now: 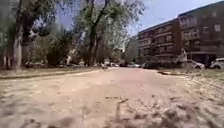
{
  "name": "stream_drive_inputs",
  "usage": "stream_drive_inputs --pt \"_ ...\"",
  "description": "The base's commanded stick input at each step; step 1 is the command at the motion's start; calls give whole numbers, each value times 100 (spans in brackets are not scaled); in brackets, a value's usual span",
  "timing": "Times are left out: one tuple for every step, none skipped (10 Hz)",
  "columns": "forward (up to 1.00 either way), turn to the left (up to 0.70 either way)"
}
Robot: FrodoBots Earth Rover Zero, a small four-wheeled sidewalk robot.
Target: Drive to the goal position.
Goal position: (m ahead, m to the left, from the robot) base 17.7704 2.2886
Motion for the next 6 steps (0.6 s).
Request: stream_drive_inputs --pt "70 0" --pt "70 0" --pt "70 0" --pt "70 0" --pt "70 0" --pt "70 0"
